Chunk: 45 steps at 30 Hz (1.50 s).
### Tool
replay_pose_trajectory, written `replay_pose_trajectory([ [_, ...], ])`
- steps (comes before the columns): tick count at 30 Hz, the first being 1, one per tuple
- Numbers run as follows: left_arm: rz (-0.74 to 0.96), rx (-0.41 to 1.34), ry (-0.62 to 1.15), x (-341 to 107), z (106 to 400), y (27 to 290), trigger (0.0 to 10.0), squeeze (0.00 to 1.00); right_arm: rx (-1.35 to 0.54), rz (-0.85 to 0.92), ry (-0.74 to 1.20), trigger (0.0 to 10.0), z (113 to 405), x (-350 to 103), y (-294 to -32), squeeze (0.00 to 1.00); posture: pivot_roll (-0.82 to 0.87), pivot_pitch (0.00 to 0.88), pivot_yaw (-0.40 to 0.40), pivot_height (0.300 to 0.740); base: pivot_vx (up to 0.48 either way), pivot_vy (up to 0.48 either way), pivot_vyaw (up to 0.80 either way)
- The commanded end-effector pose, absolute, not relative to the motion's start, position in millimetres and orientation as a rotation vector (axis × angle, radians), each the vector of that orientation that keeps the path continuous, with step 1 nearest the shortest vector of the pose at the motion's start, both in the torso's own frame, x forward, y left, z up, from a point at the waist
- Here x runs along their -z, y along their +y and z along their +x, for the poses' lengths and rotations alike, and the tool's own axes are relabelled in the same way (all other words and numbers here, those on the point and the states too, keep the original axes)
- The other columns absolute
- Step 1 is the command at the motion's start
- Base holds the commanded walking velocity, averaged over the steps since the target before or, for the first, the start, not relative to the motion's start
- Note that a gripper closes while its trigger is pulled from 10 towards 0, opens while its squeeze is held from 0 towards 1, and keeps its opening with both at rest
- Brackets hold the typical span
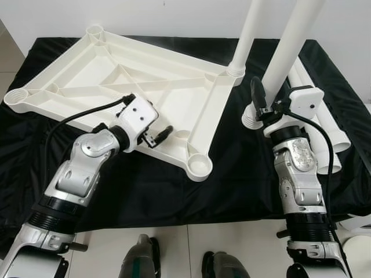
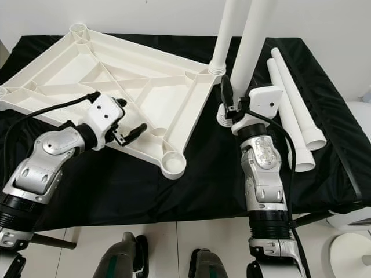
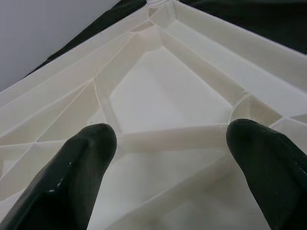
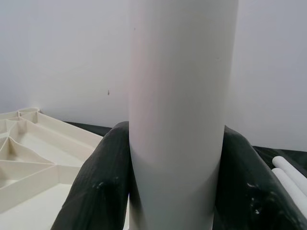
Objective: Building children table
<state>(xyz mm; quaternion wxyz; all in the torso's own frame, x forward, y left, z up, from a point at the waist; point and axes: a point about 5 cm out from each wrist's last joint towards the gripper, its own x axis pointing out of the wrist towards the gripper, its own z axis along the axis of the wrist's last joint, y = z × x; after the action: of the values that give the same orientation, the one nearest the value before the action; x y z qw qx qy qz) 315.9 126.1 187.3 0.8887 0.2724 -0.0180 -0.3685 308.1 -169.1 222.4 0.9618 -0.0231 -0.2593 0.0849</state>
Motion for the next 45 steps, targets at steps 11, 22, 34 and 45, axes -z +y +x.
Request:
replay_pose_trajectory([
  [11,0.682,0.861,-0.002,-177,319,119,10.0,0.00,-0.166,-0.040,-0.535,10.0,308,-224,-171,0.00,0.06,0.091,-0.006,0.740,0.000,0.000,0.00],
  [22,0.747,0.942,-0.023,-179,328,101,10.0,0.00,-0.162,-0.044,-0.537,10.0,307,-225,-172,0.00,0.05,0.098,-0.003,0.740,0.000,0.000,0.00],
  [34,0.775,1.011,0.001,-173,328,102,10.0,0.00,-0.159,-0.046,-0.540,10.0,306,-225,-173,0.00,0.05,0.085,0.001,0.740,0.000,0.000,0.00],
  [45,0.796,1.025,0.002,-172,331,101,10.0,0.00,-0.160,-0.044,-0.541,10.0,307,-225,-172,0.00,0.05,0.090,0.006,0.740,0.000,0.000,0.00],
])
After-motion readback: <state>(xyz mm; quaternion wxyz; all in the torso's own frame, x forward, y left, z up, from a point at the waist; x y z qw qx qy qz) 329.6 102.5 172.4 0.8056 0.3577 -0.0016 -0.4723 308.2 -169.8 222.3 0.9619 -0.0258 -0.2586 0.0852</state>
